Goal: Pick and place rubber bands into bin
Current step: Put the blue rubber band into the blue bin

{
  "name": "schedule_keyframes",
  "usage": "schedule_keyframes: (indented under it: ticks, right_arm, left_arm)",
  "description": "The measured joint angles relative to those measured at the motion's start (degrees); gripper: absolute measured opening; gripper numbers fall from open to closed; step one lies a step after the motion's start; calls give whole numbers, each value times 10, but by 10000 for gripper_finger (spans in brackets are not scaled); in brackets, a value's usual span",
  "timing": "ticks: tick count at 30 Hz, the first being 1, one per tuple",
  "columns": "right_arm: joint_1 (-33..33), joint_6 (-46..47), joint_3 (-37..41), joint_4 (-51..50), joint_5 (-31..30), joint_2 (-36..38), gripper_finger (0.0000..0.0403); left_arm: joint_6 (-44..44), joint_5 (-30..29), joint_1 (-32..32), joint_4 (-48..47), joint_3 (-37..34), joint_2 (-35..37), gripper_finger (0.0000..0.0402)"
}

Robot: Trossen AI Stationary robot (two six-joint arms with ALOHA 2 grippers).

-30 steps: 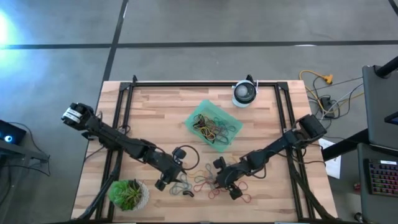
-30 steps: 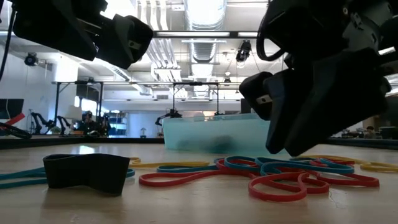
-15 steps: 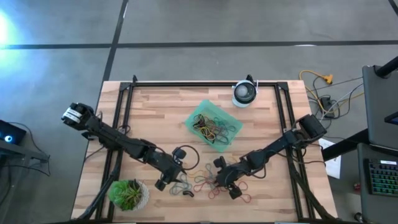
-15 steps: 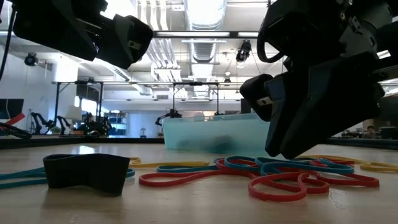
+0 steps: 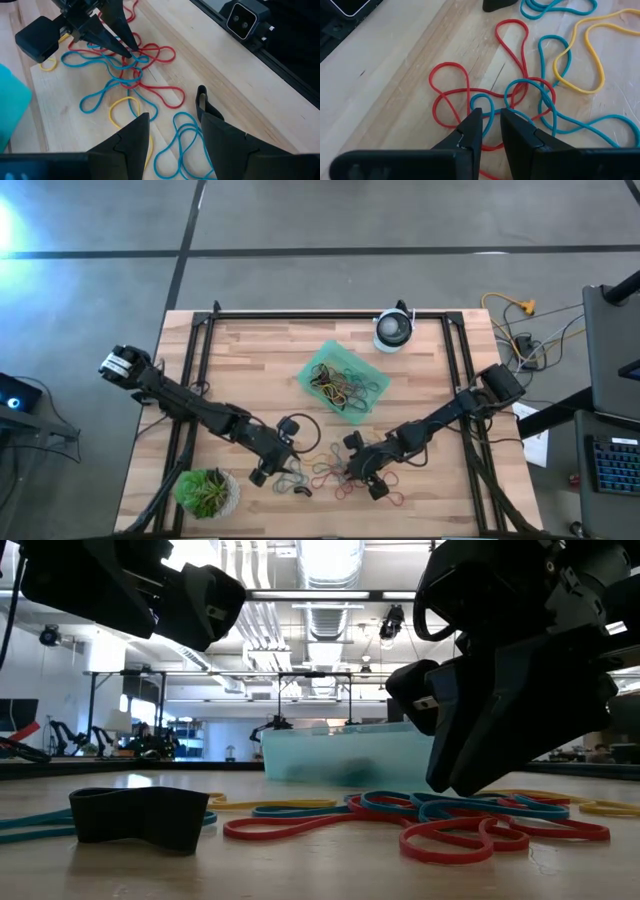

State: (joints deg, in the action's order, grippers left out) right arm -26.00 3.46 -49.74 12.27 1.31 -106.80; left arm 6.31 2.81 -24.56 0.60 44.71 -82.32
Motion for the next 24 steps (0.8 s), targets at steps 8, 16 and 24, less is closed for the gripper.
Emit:
schedule_keyframes:
  ticks: [8,16,24]
  right_arm:
    - [0,-1,0,3,0,0,68]
    - [0,-4,0,18,0,-7,70]
    - [-1,-2,-15,17,2,-42,70]
  left_arm:
    - [0,0,0,0,0,0,165]
    - [0,0,0,0,0,0,165]
    - [0,0,0,1,0,0,165]
